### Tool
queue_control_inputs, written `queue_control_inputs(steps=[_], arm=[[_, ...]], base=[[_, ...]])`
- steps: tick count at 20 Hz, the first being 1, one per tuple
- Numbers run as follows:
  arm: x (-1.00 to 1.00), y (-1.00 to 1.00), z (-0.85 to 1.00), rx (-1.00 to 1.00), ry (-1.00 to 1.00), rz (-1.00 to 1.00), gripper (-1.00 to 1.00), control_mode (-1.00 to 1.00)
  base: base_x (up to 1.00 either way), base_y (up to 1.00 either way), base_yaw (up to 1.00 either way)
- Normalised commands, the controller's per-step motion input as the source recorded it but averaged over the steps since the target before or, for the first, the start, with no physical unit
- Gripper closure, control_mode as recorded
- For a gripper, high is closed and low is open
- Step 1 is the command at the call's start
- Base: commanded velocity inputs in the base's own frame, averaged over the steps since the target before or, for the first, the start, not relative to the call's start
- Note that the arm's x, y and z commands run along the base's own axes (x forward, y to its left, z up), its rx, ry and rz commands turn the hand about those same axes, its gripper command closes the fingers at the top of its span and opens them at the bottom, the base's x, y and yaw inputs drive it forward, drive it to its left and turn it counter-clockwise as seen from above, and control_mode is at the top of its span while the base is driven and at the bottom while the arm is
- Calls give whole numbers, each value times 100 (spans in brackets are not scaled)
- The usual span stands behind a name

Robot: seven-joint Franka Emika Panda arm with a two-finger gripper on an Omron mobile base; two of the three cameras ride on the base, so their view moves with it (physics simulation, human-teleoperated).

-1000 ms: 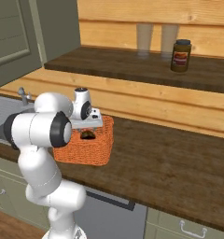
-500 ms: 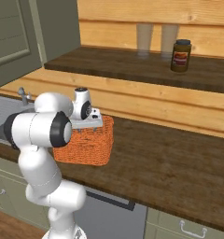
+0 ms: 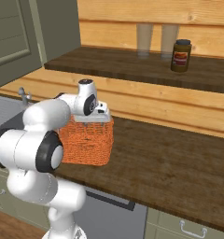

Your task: Open the cabinet, pick up the bread from the cabinet and place it in the basket. Then move the basket to the dining counter.

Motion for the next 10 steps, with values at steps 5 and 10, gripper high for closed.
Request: queue_control_inputs(steps=[5,10], arm=[[-10,-84,20,4,7,-33,-100,-100],[-25,-57,8,5,9,-32,-100,-100]], base=[[0,0,0],[0,0,0]])
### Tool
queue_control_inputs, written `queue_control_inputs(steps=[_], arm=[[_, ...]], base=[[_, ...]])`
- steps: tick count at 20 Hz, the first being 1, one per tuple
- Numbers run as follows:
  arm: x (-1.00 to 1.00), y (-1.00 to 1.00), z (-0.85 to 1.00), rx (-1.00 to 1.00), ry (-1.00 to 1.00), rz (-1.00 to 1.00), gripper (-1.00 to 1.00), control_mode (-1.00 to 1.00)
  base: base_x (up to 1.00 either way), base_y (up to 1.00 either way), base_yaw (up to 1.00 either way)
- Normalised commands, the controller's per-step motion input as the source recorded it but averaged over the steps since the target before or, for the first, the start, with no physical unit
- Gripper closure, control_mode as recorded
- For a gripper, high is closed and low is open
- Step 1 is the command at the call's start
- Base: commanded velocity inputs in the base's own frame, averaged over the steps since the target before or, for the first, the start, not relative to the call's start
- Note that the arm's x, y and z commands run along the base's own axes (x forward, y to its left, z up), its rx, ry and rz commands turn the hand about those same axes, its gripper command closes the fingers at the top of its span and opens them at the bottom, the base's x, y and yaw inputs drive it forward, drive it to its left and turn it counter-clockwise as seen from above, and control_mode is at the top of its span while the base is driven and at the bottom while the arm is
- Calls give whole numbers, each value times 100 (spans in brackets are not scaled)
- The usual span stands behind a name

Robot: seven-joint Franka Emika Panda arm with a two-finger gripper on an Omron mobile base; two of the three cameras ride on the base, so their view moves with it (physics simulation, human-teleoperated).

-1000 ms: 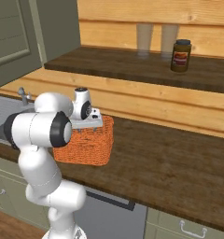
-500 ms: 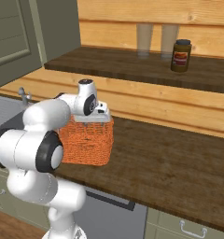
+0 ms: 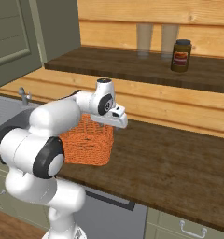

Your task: Open the cabinet, pick up the bread from the cabinet and place it in the basket. Then move the basket to the dining counter.

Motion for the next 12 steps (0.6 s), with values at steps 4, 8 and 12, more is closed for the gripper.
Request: queue_control_inputs(steps=[4,8,12], arm=[[0,-2,-34,4,26,-8,-100,-100],[-12,8,-53,11,16,0,-100,-100],[-32,8,-25,8,0,4,-100,-100]], base=[[0,0,0],[0,0,0],[0,0,0]])
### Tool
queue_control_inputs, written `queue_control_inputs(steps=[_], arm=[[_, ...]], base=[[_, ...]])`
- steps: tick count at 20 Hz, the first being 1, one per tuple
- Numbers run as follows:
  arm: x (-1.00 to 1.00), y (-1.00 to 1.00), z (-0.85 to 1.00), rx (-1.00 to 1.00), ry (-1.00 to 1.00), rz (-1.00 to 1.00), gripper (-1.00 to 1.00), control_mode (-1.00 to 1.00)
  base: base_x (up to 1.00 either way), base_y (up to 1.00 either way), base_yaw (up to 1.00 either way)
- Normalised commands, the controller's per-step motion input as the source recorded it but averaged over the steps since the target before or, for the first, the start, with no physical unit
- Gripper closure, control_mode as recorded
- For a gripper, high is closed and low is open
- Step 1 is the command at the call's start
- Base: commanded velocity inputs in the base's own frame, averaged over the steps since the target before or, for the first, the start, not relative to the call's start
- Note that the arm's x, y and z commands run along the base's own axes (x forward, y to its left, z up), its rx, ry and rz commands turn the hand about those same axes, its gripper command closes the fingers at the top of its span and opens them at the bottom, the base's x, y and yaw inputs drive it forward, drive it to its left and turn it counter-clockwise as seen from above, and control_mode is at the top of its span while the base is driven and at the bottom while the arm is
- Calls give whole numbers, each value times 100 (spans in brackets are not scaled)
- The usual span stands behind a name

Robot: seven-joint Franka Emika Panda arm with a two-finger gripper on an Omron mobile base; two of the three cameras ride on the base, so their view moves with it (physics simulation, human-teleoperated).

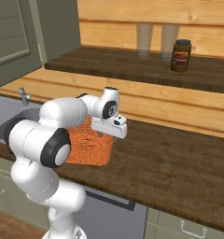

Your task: Open the cabinet, pick up the bread from the cabinet and place it in the basket. Then move the basket to the dining counter.

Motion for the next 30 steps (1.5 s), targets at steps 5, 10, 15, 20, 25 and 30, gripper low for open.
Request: queue_control_inputs(steps=[5,10,15,20,25,30], arm=[[-34,5,-30,1,0,3,-100,-100],[-61,3,-22,0,-1,2,-100,-100],[-15,15,-20,0,2,0,-100,-100],[0,34,-32,0,11,0,100,-100],[-2,13,-7,0,1,0,100,-100],[-70,-1,51,1,-13,-17,100,-100]], base=[[0,0,0],[0,0,0],[0,0,0],[0,0,0],[0,0,0],[0,0,0]])
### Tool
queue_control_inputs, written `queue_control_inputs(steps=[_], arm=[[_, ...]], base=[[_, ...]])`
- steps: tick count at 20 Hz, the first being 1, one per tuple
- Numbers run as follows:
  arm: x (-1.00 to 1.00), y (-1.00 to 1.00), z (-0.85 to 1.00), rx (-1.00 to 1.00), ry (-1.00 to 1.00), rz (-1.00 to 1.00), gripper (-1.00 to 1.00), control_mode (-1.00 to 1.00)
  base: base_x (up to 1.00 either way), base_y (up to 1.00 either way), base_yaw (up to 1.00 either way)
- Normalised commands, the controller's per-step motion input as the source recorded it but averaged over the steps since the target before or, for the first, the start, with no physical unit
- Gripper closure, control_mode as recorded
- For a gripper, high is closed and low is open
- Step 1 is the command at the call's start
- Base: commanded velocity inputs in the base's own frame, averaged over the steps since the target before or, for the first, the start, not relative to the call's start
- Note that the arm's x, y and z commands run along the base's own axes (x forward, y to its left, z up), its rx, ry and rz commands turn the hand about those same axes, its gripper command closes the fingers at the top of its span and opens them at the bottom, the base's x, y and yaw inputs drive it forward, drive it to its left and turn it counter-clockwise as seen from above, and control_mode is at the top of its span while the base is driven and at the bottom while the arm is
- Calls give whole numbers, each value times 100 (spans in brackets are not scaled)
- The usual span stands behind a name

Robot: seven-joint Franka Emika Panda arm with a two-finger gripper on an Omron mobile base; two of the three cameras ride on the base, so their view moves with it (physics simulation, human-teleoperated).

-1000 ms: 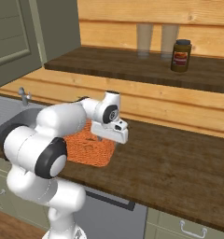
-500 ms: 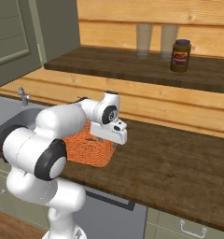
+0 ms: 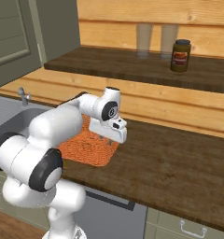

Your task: Open the cabinet, pick up the bread from the cabinet and place it in the basket. Then move the basket to the dining counter.

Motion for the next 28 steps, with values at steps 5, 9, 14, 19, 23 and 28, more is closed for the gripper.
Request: queue_control_inputs(steps=[5,9,14,19,23,28], arm=[[-95,-2,82,16,-28,-39,100,-100],[-92,0,72,14,-33,-34,100,-100],[-56,0,61,-10,-3,-16,100,-100],[-18,0,24,-12,6,-7,100,-100],[-3,-1,0,0,0,-1,100,-100],[-3,0,0,0,0,0,100,100]], base=[[0,0,0],[0,0,0],[0,0,0],[0,0,0],[0,0,0],[-5,-2,0]])
